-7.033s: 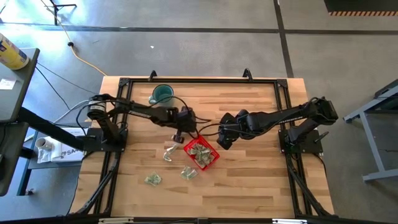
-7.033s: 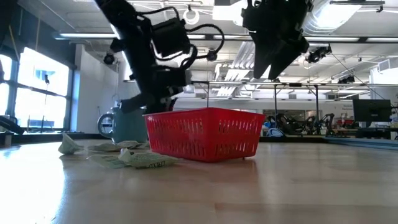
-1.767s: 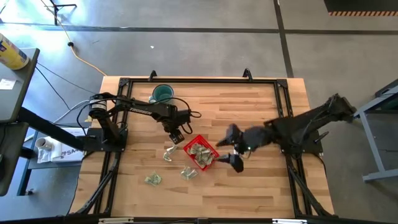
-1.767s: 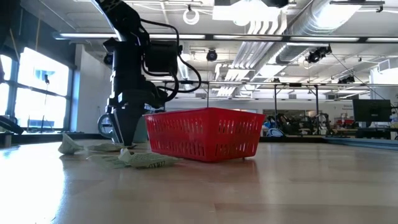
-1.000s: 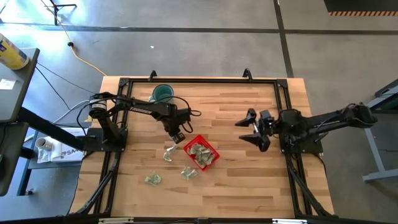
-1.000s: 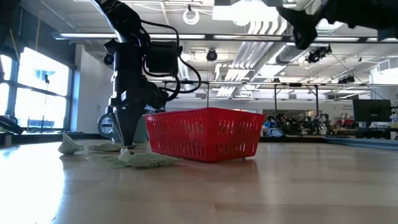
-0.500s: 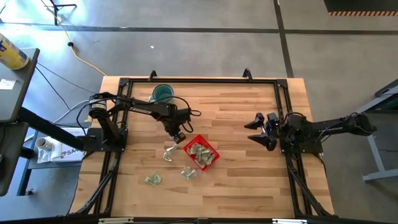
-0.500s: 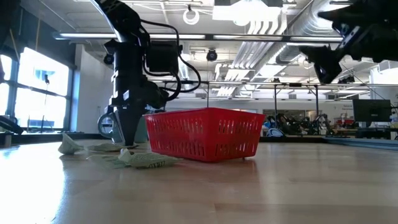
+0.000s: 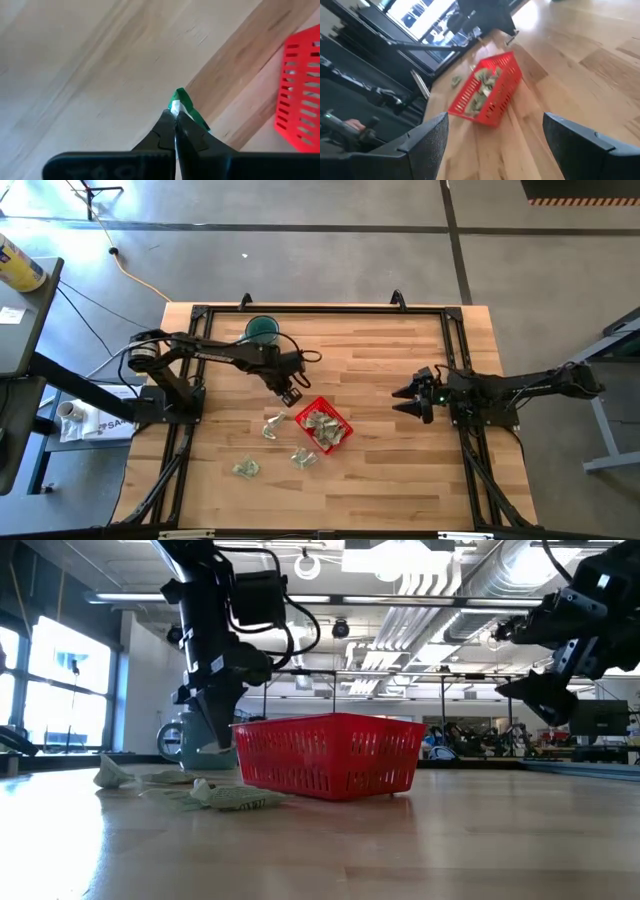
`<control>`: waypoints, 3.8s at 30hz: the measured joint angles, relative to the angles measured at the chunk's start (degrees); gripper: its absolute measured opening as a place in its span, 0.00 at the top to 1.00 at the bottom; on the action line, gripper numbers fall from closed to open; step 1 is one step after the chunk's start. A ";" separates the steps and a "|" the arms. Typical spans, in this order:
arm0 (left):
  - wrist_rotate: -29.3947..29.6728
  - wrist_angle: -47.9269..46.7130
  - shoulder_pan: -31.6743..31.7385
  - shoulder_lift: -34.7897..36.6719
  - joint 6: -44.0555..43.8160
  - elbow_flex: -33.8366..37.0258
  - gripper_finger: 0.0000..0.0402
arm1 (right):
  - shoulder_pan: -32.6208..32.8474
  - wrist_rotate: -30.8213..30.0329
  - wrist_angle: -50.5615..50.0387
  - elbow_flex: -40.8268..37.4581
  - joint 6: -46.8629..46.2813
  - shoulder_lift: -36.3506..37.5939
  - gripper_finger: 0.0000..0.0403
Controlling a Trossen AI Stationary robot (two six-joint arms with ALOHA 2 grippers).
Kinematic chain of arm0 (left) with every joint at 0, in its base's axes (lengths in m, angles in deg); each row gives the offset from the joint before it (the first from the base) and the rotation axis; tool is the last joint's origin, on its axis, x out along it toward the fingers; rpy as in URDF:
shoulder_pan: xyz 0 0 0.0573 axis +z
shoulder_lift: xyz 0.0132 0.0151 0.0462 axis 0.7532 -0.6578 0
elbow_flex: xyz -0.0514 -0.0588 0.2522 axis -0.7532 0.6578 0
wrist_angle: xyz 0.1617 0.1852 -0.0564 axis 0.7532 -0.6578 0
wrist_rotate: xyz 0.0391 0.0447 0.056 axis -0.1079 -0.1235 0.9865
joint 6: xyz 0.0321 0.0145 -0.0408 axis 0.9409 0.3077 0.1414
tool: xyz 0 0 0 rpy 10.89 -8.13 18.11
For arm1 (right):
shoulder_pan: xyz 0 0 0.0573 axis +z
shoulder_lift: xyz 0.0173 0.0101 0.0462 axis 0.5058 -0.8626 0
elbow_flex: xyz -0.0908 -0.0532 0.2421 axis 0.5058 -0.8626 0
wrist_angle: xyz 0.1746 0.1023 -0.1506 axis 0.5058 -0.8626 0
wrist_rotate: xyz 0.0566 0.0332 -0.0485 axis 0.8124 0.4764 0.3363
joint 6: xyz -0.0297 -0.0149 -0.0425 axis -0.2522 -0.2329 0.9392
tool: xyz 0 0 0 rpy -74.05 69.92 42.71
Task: Pick and place Stevia / Truvia into bins
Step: Put the green stevia packet into the basket, then put the white stevia packet into the basket
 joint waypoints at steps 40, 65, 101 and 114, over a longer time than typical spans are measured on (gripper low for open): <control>13.81 3.87 -19.69 2.25 -16.30 -14.85 0.93 | 1.20 0.04 -6.86 -0.15 1.93 23.43 0.23; 15.15 4.13 -19.69 2.24 -14.93 -14.83 0.92 | 1.90 -0.15 -10.21 -0.11 1.99 23.29 0.23; 7.42 8.77 -19.69 -6.25 -15.86 -14.83 0.92 | 1.79 2.80 -10.04 -0.11 40.43 22.98 0.23; 12.04 12.68 -19.71 -6.27 -10.71 -14.81 0.52 | 1.79 2.81 -10.05 -0.11 40.43 22.98 0.23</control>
